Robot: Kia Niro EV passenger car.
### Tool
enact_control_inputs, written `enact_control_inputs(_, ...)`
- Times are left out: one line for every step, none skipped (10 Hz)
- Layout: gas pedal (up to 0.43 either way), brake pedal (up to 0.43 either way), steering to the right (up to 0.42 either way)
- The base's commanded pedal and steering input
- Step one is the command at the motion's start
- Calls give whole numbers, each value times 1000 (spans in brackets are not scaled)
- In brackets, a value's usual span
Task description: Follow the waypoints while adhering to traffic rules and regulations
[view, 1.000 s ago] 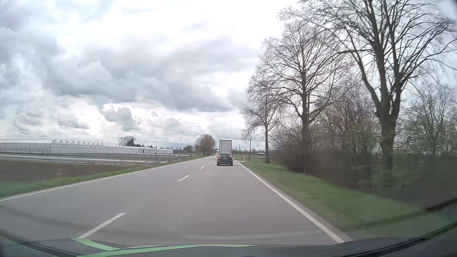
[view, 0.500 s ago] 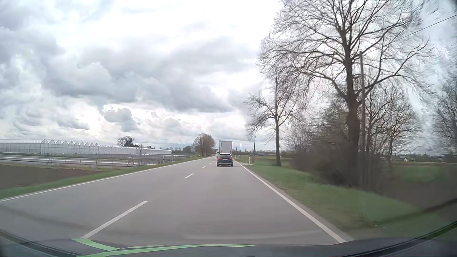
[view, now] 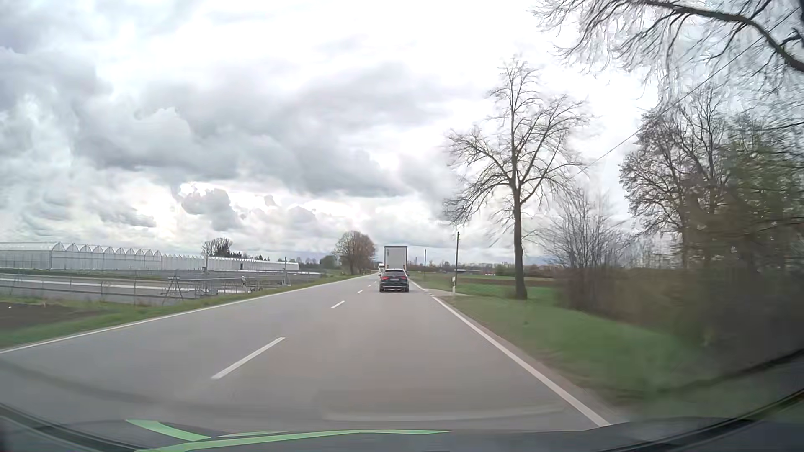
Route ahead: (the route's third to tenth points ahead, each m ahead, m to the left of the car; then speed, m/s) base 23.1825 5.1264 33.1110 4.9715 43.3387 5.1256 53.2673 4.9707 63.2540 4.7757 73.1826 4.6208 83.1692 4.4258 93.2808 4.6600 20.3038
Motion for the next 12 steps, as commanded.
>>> enact_control_inputs(189,0,3)
enact_control_inputs(189,0,3)
enact_control_inputs(189,0,2)
enact_control_inputs(177,0,2)
enact_control_inputs(169,0,1)
enact_control_inputs(150,0,2)
enact_control_inputs(130,0,2)
enact_control_inputs(110,0,2)
enact_control_inputs(67,0,1)
enact_control_inputs(28,0,2)
enact_control_inputs(0,0,2)
enact_control_inputs(0,0,2)
